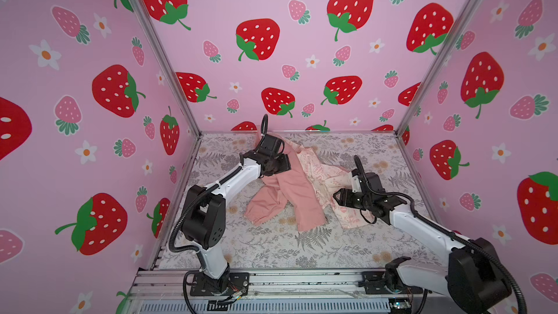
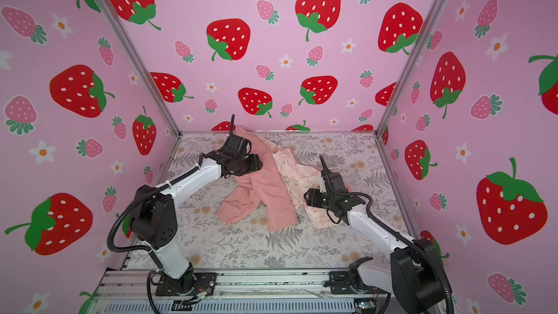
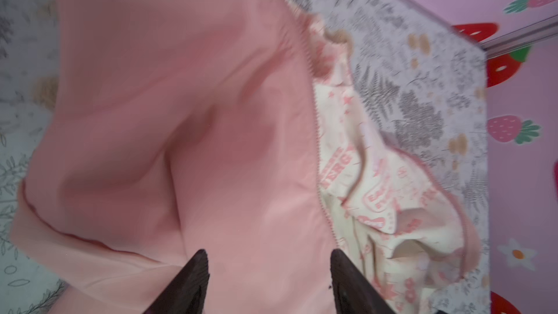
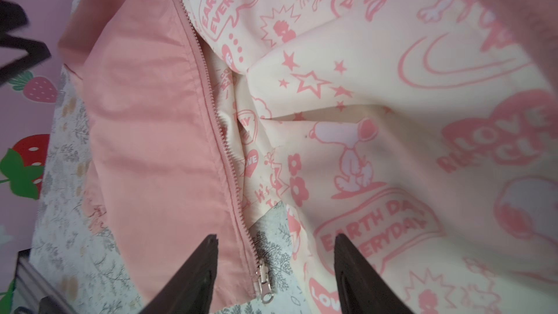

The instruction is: Zip up the jacket

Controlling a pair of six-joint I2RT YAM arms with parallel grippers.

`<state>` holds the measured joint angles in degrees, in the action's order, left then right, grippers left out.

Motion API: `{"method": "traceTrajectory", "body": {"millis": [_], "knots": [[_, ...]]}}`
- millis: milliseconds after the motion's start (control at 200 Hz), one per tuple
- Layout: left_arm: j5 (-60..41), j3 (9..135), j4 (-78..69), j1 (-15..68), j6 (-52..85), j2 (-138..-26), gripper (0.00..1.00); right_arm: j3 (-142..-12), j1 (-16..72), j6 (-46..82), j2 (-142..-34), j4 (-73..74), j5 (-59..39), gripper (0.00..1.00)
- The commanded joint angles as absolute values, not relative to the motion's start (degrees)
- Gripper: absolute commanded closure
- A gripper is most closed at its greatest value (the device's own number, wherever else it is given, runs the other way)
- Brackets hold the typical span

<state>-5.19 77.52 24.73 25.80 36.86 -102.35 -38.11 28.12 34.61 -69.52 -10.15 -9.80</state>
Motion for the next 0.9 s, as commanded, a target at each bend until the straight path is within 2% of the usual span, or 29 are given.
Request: {"method": "traceTrajectory", "body": {"millis": [0,115,250,345,430,755,825,895], "knots": [[-5.4,72.5,21.9,26.1,39.1,-102.7,0.35,-39.8,26.8,32.8,-69.0,-13.6,-1.7,0.33],[-5.4,70.0,19.4,26.0,39.2,-103.5,0.39,-40.1,24.1,32.3,-68.1,-13.5,0.0,0.3],[-5.2,69.6,18.6,25.3,38.6,-105.6,0.58,-40.0,20.1,31.5,-67.2,-13.5,-1.4,0.29],[-5.5,68.4,17.2,23.7,38.3,-106.6,0.8,-39.4,17.4,31.0,-67.3,-13.0,-3.3,0.28],[-6.4,67.9,16.6,21.8,37.3,-106.9,0.87,-39.7,15.9,30.0,-68.5,-12.9,-4.7,0.29],[-10.2,69.2,20.7,13.1,30.4,-105.5,0.91,-39.3,15.0,29.7,-74.2,-9.6,-11.4,0.34],[-10.9,70.6,22.4,11.7,29.3,-105.5,0.83,-38.7,15.0,30.1,-74.6,-8.5,-13.0,0.34],[-10.6,71.6,24.0,11.5,28.4,-104.9,0.68,-38.4,14.9,30.1,-75.3,-8.0,-14.0,0.34]]}}
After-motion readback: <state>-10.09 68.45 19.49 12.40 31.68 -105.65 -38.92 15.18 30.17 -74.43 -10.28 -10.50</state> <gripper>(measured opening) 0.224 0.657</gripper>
